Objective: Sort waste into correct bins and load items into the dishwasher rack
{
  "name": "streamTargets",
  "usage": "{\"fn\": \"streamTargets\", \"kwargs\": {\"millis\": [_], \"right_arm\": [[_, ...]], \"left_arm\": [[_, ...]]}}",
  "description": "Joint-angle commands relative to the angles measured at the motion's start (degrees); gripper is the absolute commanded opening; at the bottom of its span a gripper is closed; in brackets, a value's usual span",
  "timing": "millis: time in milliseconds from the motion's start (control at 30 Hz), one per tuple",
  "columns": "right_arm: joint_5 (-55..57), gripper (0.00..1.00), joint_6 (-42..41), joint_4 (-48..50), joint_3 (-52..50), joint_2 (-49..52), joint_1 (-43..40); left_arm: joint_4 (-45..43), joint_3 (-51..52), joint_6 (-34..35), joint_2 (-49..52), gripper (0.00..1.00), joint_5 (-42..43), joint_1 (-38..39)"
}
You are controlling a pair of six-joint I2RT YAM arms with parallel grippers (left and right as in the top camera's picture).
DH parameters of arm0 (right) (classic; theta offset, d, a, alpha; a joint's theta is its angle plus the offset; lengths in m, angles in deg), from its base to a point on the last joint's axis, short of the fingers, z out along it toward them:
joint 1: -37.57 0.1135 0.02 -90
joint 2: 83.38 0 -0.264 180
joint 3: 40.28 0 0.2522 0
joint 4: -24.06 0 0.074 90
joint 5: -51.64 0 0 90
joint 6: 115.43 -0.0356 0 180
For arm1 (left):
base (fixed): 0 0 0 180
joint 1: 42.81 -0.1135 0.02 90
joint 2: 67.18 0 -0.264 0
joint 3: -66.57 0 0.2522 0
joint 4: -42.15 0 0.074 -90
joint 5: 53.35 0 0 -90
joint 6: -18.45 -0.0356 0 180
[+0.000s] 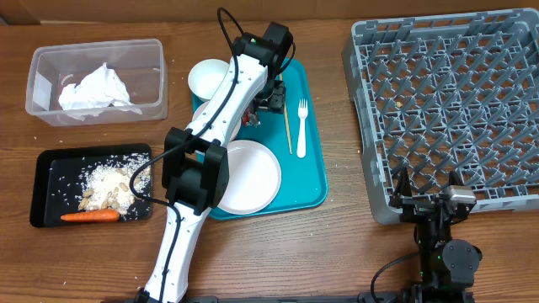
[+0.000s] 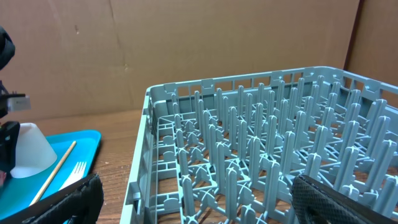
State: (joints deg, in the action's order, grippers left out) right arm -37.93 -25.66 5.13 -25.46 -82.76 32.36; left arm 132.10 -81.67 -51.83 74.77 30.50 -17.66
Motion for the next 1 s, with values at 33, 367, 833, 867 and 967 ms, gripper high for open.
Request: {"fn": "streamTargets", "kwargs": {"millis": [33,367,833,867,967], "right_arm": [[0.4,1.00,0.1,0.3,-0.6,-0.4,-0.2],[0.4,1.00,0.1,0.3,-0.6,-0.4,-0.2],[0.4,1.00,0.1,0.3,-0.6,-0.4,-0.2],[0.4,1.00,0.1,0.3,-0.6,-0.4,-0.2],[0.4,1.00,0.1,0.3,-0.6,-0.4,-0.2]], "left_arm": [[-2.3,-5.7,-0.9,0.9,0.73,-4.8,0.3],[-12.4,-6.4,2.6,0.9,0.82,-4.3,0.3],[3.6,-21.9,12.6,-11.9,1.00,-15.3,-5.8],[4.9,-22.0,14.3,-13.1,1.00,-16.7,-6.8],[10.8,-22.0,21.1,-17.3,1.00,-19.4,-12.9]]}}
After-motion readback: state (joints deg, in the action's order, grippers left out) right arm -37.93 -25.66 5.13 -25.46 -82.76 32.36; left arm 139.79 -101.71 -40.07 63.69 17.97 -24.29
